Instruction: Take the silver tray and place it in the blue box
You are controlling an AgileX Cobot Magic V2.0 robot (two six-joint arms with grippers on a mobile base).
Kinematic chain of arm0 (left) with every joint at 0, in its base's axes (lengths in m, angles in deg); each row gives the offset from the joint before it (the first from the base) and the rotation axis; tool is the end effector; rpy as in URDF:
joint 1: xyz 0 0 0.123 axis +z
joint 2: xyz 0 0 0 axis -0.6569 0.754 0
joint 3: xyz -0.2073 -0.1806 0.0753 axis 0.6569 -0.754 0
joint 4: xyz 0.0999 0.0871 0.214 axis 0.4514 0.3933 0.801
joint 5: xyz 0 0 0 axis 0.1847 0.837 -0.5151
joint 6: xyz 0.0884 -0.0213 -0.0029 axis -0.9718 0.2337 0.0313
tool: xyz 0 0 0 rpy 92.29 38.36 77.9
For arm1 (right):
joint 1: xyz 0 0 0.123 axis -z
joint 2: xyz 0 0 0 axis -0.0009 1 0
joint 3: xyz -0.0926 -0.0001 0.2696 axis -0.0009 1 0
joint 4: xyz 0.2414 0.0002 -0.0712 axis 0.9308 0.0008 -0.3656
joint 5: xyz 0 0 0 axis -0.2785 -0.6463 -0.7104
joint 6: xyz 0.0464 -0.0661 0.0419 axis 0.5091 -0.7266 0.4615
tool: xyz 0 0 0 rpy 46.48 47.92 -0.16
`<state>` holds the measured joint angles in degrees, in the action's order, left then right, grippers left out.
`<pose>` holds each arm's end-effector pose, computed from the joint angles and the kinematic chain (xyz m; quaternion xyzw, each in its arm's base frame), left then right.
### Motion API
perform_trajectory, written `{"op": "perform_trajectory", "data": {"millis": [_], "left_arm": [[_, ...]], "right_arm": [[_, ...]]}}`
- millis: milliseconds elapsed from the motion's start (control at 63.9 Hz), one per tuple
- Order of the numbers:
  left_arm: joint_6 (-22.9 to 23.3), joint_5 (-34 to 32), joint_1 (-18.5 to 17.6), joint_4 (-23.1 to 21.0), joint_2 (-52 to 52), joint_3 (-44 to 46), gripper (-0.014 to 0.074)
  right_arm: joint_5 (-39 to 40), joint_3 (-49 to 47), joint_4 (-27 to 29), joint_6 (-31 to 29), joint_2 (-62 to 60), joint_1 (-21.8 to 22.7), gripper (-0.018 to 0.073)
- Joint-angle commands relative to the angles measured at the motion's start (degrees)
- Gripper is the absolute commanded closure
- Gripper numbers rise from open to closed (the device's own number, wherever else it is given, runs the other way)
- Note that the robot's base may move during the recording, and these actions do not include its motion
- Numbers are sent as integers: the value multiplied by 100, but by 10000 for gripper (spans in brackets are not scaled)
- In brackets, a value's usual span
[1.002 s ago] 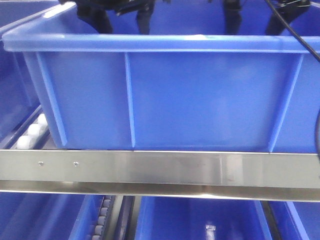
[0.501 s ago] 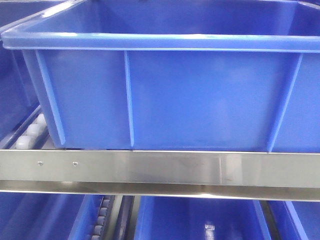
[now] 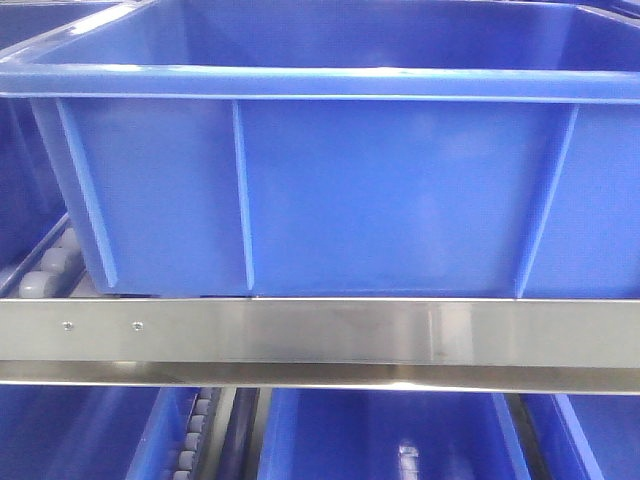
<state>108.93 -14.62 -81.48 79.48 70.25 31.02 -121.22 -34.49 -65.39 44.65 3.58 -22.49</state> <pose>0.2315 -0.1627 0.4320 0.1400 0.8912 -0.0736 0.4251 0.2268 0.0740 0.4053 -0.0204 0.8965 0.0493 0.4398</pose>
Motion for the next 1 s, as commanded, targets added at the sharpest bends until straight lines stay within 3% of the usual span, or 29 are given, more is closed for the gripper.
{"op": "perform_trajectory", "data": {"millis": [0, 250, 407, 704, 986], "left_arm": [[0, -904, -38, 150, -733, -769, 691], [-25, -2865, -38, 163, -2558, -3252, 691], [-52, -3573, -38, 163, -3692, -4333, 691], [-52, -3778, -38, 163, -5444, -4846, 691], [-52, -3773, -38, 73, -5692, -4846, 691]], "right_arm": [[732, 402, -167, -79, -570, 7, 504], [1927, 2127, -167, -128, -2109, 7, 504], [2322, 2973, -167, -503, -3250, 7, 504], [2453, 3670, -167, -908, -5033, 7, 504], [2434, 3682, -213, -908, -5279, 7, 504]]}}
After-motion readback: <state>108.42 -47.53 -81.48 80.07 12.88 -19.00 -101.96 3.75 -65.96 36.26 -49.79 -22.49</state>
